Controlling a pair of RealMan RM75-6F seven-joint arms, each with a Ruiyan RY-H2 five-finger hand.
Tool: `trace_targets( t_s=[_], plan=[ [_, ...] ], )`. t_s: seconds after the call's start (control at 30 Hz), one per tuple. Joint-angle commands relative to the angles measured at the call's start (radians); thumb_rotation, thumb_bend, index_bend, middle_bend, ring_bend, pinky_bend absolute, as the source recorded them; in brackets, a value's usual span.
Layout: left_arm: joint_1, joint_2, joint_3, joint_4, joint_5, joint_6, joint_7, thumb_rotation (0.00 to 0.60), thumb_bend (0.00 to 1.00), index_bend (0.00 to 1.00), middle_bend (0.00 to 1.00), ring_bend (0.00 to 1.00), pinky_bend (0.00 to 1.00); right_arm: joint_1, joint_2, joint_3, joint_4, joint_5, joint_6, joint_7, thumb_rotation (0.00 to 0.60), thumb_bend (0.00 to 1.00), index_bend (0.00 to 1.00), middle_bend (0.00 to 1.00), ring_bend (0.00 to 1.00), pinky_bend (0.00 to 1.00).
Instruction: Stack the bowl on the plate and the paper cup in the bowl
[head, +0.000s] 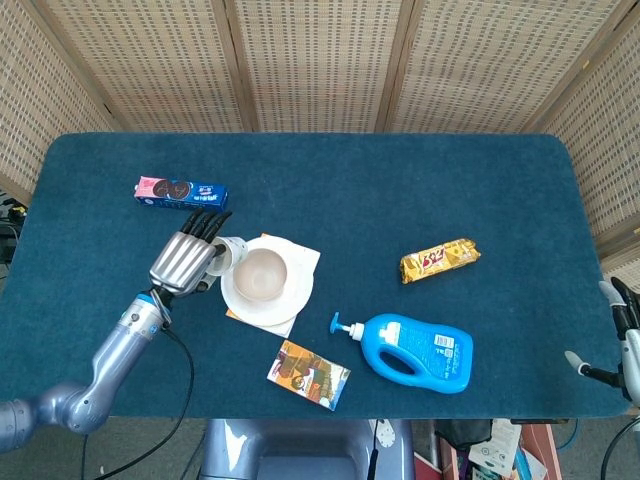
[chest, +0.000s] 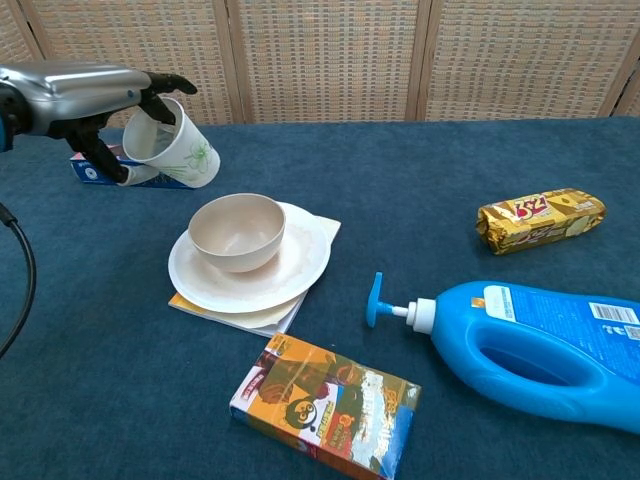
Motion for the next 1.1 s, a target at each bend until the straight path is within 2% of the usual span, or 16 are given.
trace_targets(
  t_s=[0.03, 0.2, 0.57, 1.1],
  plan=[
    [-0.1, -0.021, -0.005, -0.062, -0.193, 0.0, 0.12, 0.6, 0.41, 0.61, 0.0, 0.0, 0.0, -0.002, 0.002, 0.001, 0.006, 0.0, 0.001, 0.013, 0.6, 0.14, 0.0, 0.0, 0.0, 0.0],
    [-0.15, -0.045, 0.026, -0.068, -0.262, 0.04, 0.189, 0.6, 0.41, 0.61, 0.0, 0.0, 0.0, -0.006, 0.005, 0.002, 0.01, 0.0, 0.004, 0.035, 0.6, 0.14, 0.0, 0.0, 0.0, 0.0],
    [-0.22, -0.116, 0.088, -0.021, -0.358, 0.082, 0.227, 0.6, 0.41, 0.61, 0.0, 0.0, 0.0, -0.008, 0.01, 0.006, 0.021, 0.006, 0.0, 0.068, 0.6, 0.14, 0.0, 0.0, 0.0, 0.0],
    [-0.288, -0.184, 0.128, 0.046, -0.439, 0.093, 0.234, 0.6, 0.41, 0.59, 0.0, 0.0, 0.0, -0.013, 0.013, 0.009, 0.029, 0.008, 0.004, 0.09, 0.6, 0.14, 0.0, 0.0, 0.0, 0.0]
  ],
)
